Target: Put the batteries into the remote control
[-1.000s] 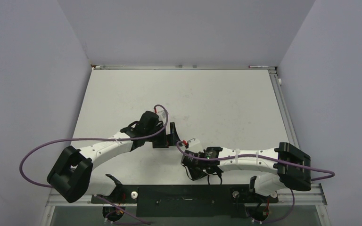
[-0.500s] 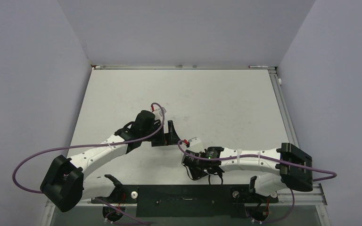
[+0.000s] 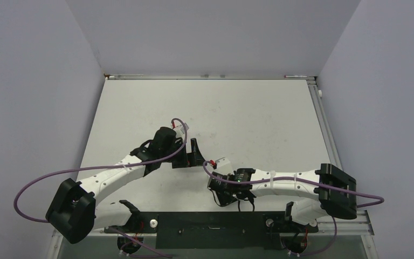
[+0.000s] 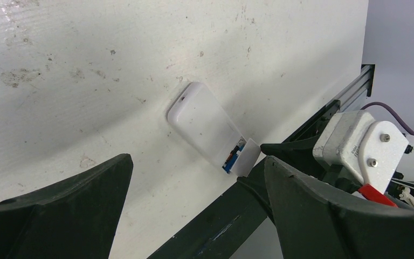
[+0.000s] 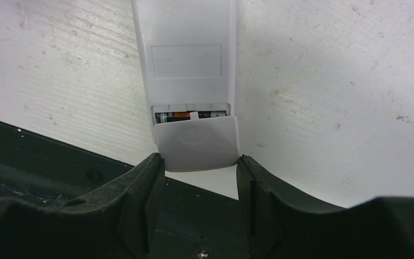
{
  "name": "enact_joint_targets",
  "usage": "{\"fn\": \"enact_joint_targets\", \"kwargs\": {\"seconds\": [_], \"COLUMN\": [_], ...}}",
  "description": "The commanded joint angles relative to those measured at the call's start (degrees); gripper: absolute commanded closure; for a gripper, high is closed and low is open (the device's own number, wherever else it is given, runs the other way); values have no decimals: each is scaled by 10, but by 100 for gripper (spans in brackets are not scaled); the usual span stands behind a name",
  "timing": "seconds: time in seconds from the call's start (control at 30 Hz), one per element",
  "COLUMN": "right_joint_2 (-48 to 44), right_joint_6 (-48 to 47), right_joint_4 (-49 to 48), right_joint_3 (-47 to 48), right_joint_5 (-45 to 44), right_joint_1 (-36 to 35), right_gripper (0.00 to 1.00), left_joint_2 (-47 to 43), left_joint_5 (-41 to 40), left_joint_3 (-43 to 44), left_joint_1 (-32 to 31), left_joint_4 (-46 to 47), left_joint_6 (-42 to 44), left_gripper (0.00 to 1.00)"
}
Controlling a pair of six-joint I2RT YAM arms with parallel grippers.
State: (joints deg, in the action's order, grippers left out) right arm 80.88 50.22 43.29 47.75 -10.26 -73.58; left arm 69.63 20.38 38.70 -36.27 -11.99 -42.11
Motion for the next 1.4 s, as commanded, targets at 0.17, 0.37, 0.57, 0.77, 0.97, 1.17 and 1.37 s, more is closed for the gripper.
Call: {"fn": "enact_joint_targets", "kwargs": {"seconds": [0.17,0.37,0.57,0.77,0.97,1.17,1.37], "right_joint_2": [16,23,25,28,32,39,41], "right_joint_6": [8,8,13,18,18,17,20], "right_joint_4": [-21,-22,-23,-25,-26,-28,-19], "right_joint_3": [4,9,8,6,10,16,24], "right_joint_5": [-12,-12,-12,-13,-13,-15,-22], "right_joint_1": [-2,0,1,3,3,3,2], "right_gripper": [86,86,84,79,74,73,69], "left_joint_2": [-12,-13,-16,-17,-18,-22,-20], "left_joint_5": [8,10,11,13,15,15,18], "left_joint_3": [-4,-6,-9,-9,-10,-12,-13], "left_joint_1": [7,8,8,8,8,8,8], "left_joint_4": [7,7,10,11,12,11,15], "left_joint_6": [14,14,15,15,16,16,15], "left_gripper": [10,10,9,9,9,9,9]}}
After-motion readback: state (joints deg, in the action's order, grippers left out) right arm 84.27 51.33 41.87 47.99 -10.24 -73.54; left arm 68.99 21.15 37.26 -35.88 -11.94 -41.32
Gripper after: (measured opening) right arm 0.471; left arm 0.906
